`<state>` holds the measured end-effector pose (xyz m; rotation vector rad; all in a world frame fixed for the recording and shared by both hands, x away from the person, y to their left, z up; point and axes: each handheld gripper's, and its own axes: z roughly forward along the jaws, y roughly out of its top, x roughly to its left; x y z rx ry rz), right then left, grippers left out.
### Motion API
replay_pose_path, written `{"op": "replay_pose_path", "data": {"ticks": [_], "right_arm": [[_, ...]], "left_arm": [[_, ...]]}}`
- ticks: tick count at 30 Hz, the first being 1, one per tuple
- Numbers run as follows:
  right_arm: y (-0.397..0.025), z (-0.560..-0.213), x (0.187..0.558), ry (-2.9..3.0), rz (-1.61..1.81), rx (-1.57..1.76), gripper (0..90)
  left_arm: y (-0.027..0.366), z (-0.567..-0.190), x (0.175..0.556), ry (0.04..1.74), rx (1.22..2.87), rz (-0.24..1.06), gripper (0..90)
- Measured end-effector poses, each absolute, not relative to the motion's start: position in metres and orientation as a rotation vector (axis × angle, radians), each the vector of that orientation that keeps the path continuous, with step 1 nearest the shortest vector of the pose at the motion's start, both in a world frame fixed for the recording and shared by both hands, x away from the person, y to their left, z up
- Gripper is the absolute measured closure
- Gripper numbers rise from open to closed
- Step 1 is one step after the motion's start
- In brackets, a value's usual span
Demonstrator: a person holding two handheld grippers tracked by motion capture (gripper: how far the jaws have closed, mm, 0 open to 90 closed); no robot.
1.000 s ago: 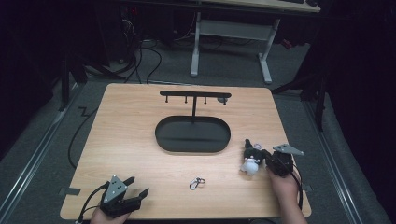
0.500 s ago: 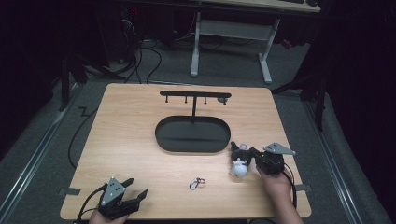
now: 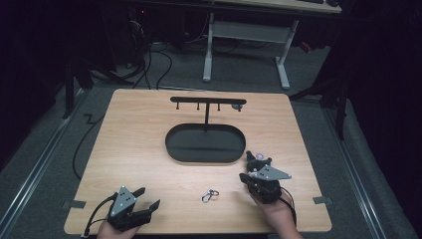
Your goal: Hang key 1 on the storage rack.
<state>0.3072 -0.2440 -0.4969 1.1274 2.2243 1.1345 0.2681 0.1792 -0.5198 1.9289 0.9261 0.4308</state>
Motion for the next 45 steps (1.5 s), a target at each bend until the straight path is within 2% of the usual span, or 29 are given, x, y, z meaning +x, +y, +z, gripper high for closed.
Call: {"op": "replay_pose_path", "data": {"ticks": [14, 24, 27, 30, 31, 36, 37, 39, 42, 45], "right_arm": [[-0.284, -0.507, 0.29, 2.149, 1.074, 1.284, 88.8], [-0.31, -0.494, 0.267, 2.024, 1.098, 1.31, 82.9], [-0.326, -0.5, 0.268, 1.993, 1.035, 1.375, 76.6], [-0.331, -0.503, 0.269, 1.987, 1.006, 1.409, 74.7], [-0.335, -0.506, 0.271, 1.984, 0.994, 1.437, 70.7], [-0.338, -0.51, 0.274, 1.984, 0.954, 1.461, 65.2], [-0.338, -0.51, 0.274, 1.986, 0.942, 1.467, 61.1], [-0.338, -0.51, 0.275, 1.991, 0.938, 1.468, 59.1], [-0.334, -0.51, 0.283, 2.058, 0.877, 1.511, 48.3], [-0.331, -0.51, 0.285, 2.078, 0.843, 1.526, 45.3]], "left_arm": [[0.158, -0.516, 0.288, 0.841, 1.946, 0.379, 31.4], [0.145, -0.512, 0.3, 0.799, 1.953, 0.366, 31.3], [0.15, -0.507, 0.302, 0.813, 1.949, 0.37, 31.2], [0.16, -0.506, 0.303, 0.827, 1.985, 0.377, 31.2], [0.167, -0.507, 0.3, 0.838, 2.003, 0.404, 31.2], [0.179, -0.517, 0.295, 0.885, 1.979, 0.421, 31.2], [0.181, -0.517, 0.296, 0.883, 1.988, 0.429, 30.9], [0.183, -0.516, 0.295, 0.876, 1.995, 0.442, 30.7], [0.19, -0.518, 0.295, 0.887, 1.97, 0.423, 30.6], [0.19, -0.519, 0.295, 0.885, 1.967, 0.416, 30.6]]}}
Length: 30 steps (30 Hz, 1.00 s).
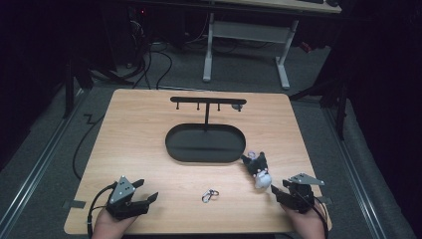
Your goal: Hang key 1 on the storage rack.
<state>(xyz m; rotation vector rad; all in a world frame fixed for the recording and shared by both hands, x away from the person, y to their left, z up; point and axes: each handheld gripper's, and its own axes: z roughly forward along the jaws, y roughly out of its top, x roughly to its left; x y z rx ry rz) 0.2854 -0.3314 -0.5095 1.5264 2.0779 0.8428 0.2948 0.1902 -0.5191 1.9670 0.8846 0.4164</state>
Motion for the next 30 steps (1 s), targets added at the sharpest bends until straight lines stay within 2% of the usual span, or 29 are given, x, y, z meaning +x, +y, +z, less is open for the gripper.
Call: {"op": "replay_pose_path", "data": {"ticks": [2, 7, 30], "right_arm": [[-0.327, -0.507, 0.288, 2.131, 0.79, 1.555, 40.5], [-0.325, -0.501, 0.291, 2.169, 0.743, 1.598, 37.9], [-0.319, -0.485, 0.308, 2.435, 0.442, 1.625, 32.9]], "left_arm": [[0.189, -0.518, 0.294, 0.865, 1.966, 0.409, 30.5], [0.188, -0.517, 0.293, 0.847, 1.971, 0.4, 30.4], [0.19, -0.517, 0.292, 0.836, 1.963, 0.382, 30.4]]}}
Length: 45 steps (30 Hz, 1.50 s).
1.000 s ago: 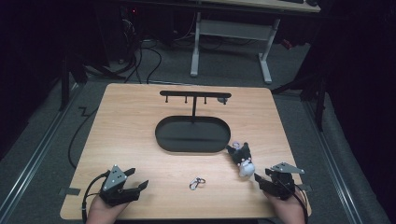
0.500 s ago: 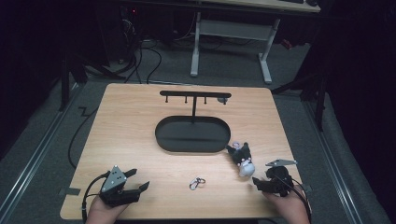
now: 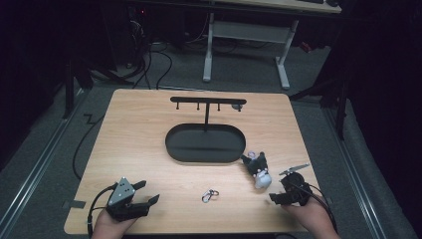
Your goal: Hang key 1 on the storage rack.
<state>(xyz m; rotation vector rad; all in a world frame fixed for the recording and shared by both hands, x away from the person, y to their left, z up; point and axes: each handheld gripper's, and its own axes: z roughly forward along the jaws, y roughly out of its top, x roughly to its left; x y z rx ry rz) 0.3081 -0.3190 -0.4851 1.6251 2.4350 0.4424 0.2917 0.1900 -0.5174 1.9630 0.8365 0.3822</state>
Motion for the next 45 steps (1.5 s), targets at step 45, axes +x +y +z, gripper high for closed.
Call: {"op": "replay_pose_path", "data": {"ticks": [45], "right_arm": [[-0.265, -0.476, 0.381, 2.624, 0.216, 1.691, 20.6]], "left_arm": [[0.192, -0.519, 0.289, 0.809, 1.983, 0.371, 30.2]]}}
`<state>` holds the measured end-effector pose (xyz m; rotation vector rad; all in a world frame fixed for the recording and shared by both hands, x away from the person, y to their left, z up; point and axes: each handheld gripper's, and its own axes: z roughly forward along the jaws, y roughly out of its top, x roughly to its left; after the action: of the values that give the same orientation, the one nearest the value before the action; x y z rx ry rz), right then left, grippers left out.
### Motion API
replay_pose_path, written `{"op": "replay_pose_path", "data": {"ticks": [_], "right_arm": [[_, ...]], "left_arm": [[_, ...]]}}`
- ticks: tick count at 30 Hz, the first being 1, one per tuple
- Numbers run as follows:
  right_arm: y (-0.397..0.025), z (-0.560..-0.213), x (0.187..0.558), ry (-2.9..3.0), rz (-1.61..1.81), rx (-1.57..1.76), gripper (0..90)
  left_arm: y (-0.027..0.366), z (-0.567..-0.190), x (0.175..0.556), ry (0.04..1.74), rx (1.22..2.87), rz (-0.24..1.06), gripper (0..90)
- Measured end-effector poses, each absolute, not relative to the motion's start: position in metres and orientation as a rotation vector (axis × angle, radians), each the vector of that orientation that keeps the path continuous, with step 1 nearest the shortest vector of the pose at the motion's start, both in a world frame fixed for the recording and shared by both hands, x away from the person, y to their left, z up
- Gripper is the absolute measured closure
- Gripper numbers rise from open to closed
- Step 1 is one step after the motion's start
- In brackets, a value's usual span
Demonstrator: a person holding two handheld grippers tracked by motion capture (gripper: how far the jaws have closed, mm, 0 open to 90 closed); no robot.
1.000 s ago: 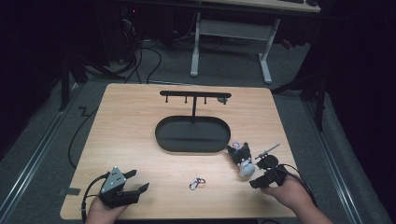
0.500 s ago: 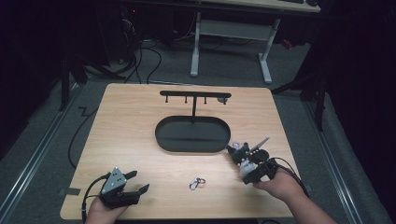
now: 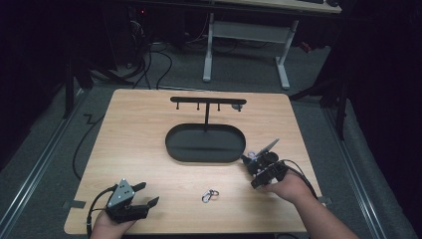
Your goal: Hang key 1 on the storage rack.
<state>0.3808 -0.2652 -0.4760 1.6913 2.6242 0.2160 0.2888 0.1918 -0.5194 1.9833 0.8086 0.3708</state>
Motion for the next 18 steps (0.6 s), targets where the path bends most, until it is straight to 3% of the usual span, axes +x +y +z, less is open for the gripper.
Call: {"op": "replay_pose_path", "data": {"ticks": [18], "right_arm": [[-0.27, -0.4842, 0.3885, 2.584, 0.253, 1.744, 41.9]], "left_arm": [[0.1908, -0.5197, 0.2871, 0.792, 1.99, 0.381, 30.3]]}}
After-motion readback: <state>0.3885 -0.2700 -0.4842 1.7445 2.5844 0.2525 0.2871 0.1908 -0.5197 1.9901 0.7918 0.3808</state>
